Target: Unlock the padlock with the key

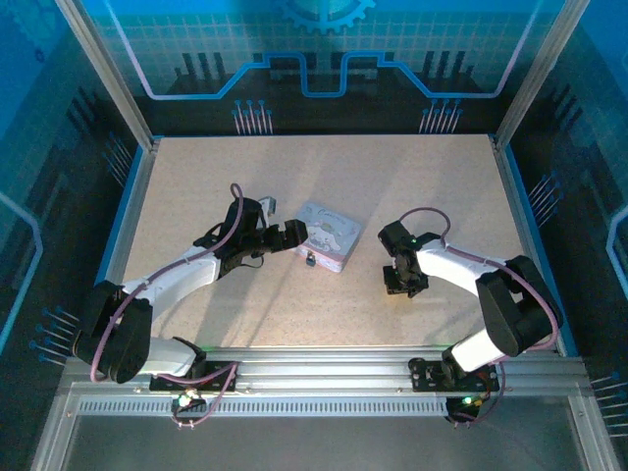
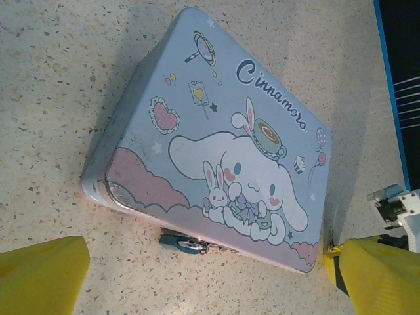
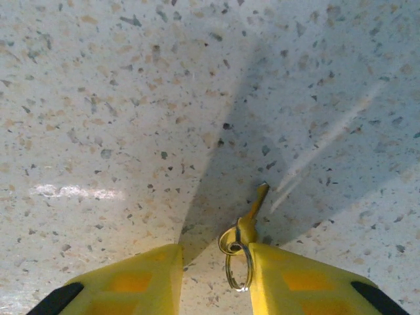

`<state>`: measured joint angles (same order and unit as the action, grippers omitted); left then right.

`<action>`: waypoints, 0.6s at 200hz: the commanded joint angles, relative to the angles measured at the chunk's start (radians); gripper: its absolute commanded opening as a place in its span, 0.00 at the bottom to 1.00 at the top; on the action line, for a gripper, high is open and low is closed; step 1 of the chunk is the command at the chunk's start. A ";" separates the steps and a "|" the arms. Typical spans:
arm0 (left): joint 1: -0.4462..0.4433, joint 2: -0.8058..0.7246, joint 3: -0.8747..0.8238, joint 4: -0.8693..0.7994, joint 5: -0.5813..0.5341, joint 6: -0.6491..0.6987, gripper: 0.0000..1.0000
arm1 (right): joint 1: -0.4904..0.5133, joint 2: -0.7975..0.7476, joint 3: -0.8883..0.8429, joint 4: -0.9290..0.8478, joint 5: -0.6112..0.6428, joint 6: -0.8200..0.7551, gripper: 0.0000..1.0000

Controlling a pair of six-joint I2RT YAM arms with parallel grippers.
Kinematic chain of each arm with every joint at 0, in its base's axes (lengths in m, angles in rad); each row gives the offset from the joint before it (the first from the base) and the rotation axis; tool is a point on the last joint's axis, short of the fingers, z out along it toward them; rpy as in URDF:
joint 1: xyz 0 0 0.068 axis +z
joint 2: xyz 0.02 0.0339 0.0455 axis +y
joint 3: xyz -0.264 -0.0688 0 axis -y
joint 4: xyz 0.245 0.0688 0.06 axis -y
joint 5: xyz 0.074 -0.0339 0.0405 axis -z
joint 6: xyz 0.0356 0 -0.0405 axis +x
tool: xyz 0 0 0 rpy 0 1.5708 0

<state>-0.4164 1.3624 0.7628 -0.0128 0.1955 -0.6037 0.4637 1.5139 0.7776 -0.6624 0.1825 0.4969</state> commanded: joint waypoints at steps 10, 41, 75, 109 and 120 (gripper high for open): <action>-0.007 0.002 0.019 0.001 0.013 -0.006 0.99 | -0.008 0.010 -0.012 0.009 0.020 0.019 0.30; -0.007 -0.009 0.019 -0.008 0.011 -0.003 0.99 | -0.017 0.000 -0.020 0.014 0.020 0.020 0.25; -0.007 -0.018 0.017 -0.014 0.008 -0.001 0.99 | -0.025 -0.006 -0.026 0.020 0.020 0.023 0.14; -0.006 -0.031 0.010 -0.020 0.002 0.002 0.99 | -0.031 -0.010 -0.028 0.029 0.027 0.026 0.05; -0.007 -0.035 0.008 -0.022 0.000 0.005 0.99 | -0.031 -0.015 -0.029 0.030 0.034 0.028 0.02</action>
<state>-0.4164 1.3609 0.7628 -0.0177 0.1955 -0.6033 0.4480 1.5043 0.7712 -0.6289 0.1837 0.5148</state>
